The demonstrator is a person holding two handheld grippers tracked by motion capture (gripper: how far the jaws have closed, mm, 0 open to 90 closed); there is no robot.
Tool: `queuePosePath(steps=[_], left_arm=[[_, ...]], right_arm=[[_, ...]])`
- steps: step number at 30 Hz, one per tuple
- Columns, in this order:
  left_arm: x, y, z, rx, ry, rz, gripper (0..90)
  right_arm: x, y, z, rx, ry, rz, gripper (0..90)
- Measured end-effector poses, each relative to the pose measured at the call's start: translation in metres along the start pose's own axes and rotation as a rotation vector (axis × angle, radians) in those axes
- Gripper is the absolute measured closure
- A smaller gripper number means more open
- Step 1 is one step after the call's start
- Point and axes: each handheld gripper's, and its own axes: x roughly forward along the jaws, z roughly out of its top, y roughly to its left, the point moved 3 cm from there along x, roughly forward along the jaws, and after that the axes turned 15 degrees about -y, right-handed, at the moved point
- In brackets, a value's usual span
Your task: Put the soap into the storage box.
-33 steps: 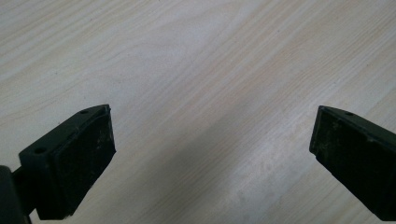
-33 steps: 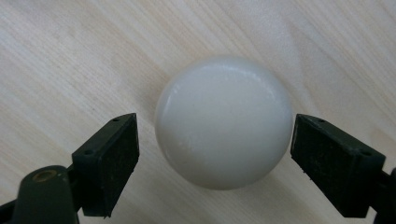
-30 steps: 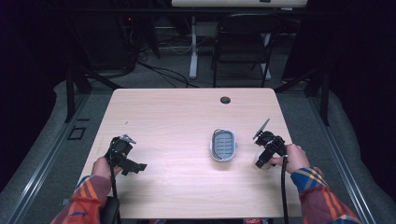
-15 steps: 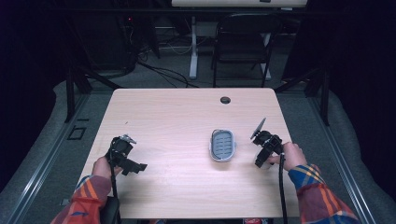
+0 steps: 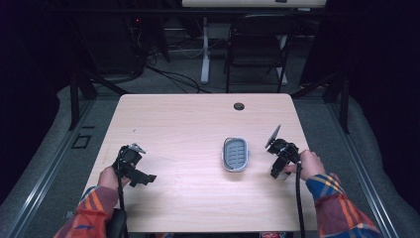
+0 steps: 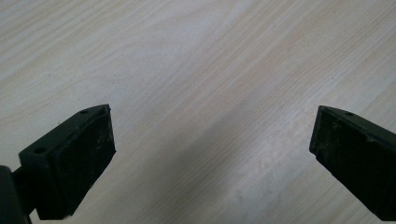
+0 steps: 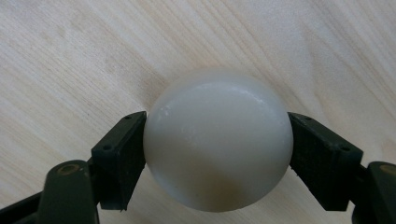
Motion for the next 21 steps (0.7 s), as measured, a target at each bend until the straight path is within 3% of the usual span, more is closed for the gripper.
queuePosePath(steps=[1,2,3,4,5,6,7,9,10,13,19,20,21], left_arm=[[0.0,0.0,0.0,0.0,0.0,0.0,0.0],[-0.001,0.0,0.0,0.0,-0.001,0.0,0.0],[-0.001,-0.001,0.0,-0.003,-0.003,0.001,0.0],[-0.001,0.0,0.0,0.002,-0.002,0.003,0.0],[-0.001,0.0,0.0,0.002,-0.002,0.002,0.0],[-0.001,0.0,0.0,0.003,-0.001,0.003,0.0],[-0.001,0.0,-0.001,0.002,0.0,0.004,0.0],[-0.001,0.0,0.0,0.001,0.001,0.005,0.0],[-0.001,0.0,0.0,0.002,0.002,0.007,0.0],[0.0,-0.001,0.0,0.009,0.004,0.008,0.0],[-0.001,-0.001,-0.001,0.012,0.007,0.005,0.1],[-0.001,-0.001,-0.001,0.009,0.006,0.006,0.1],[-0.001,-0.001,-0.001,0.014,0.007,0.006,0.1]], right_arm=[[0.0,0.001,0.0,0.01,-0.018,0.0,23.6],[-0.008,-0.004,0.003,-0.069,0.076,0.001,23.6],[-0.01,-0.005,0.003,-0.075,0.081,-0.004,23.6],[-0.001,0.002,-0.001,0.056,-0.085,-0.002,23.6],[-0.004,0.001,0.0,0.037,-0.061,-0.002,23.6],[-0.01,-0.003,0.002,-0.023,0.008,-0.007,23.6],[-0.009,-0.002,0.001,0.0,-0.016,-0.003,23.6],[-0.014,-0.005,0.003,-0.039,0.029,-0.003,23.7],[-0.012,-0.003,0.002,-0.017,-0.002,-0.004,23.7],[-0.015,-0.003,0.004,-0.053,0.042,-0.005,23.6],[-0.012,0.003,0.004,-0.057,0.014,-0.01,23.6],[-0.011,0.004,0.004,-0.038,0.0,-0.012,23.6],[-0.012,0.003,0.006,-0.062,0.018,-0.012,23.6]])
